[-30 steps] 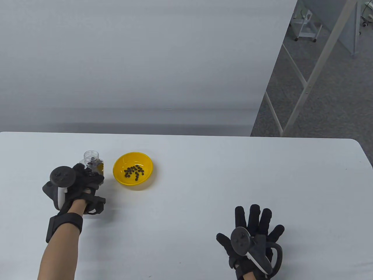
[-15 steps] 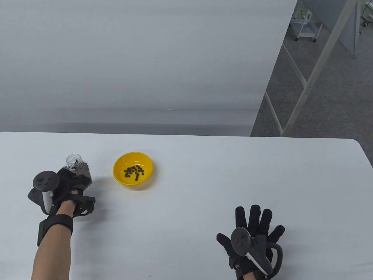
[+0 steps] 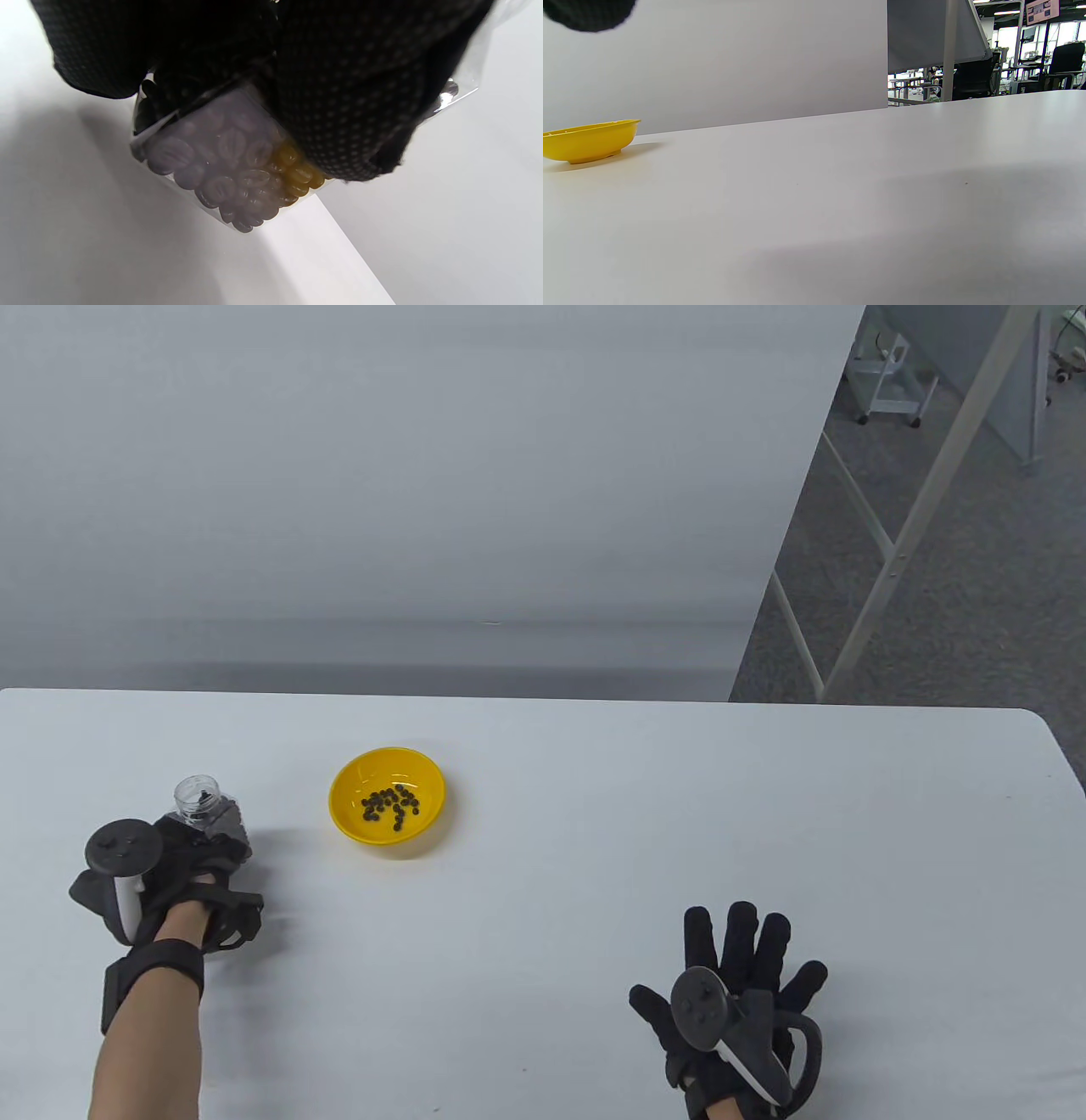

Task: Pour coffee beans from coffee jar into bowl

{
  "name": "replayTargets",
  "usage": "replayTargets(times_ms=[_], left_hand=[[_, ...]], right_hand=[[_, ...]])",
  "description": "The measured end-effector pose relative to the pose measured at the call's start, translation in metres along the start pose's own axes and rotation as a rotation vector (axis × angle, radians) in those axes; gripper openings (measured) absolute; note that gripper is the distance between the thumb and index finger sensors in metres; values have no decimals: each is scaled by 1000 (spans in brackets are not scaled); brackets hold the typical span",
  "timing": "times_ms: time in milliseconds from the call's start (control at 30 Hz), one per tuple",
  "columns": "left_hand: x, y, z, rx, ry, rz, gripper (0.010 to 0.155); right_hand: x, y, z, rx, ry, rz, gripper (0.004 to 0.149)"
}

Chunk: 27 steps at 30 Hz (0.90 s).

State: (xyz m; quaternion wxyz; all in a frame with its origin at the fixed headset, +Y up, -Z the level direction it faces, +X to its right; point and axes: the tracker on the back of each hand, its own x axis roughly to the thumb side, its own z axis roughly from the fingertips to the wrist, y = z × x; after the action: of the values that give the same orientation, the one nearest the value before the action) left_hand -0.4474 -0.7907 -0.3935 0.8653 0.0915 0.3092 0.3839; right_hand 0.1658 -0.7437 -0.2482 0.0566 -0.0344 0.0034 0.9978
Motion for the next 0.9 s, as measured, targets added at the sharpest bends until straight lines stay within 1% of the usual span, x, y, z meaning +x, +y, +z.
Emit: replayTargets(times_ms=[67, 300, 467, 600, 700, 800, 900], left_hand=[[-1, -2, 0, -22, 2, -14, 94], [-5, -7, 3, -33, -9, -47, 95], [-7, -8, 8, -47, 24, -64, 96], [-8, -7, 11, -85, 43, -45, 96], [-10, -2, 15, -113, 36, -24, 104], [-8, 7, 22, -90, 8, -27, 107], [-5, 17, 31, -73, -31, -66, 109]], right_hand=[[0, 0, 0, 2, 0, 2, 100], [1, 1, 0, 7, -4, 1, 100], [2, 4, -1, 24, -11, -1, 100], [2, 5, -1, 20, -18, -5, 100], [2, 5, -1, 22, -21, -6, 100], [3, 3, 0, 15, -28, -7, 100], [3, 2, 2, 11, -33, -12, 100]])
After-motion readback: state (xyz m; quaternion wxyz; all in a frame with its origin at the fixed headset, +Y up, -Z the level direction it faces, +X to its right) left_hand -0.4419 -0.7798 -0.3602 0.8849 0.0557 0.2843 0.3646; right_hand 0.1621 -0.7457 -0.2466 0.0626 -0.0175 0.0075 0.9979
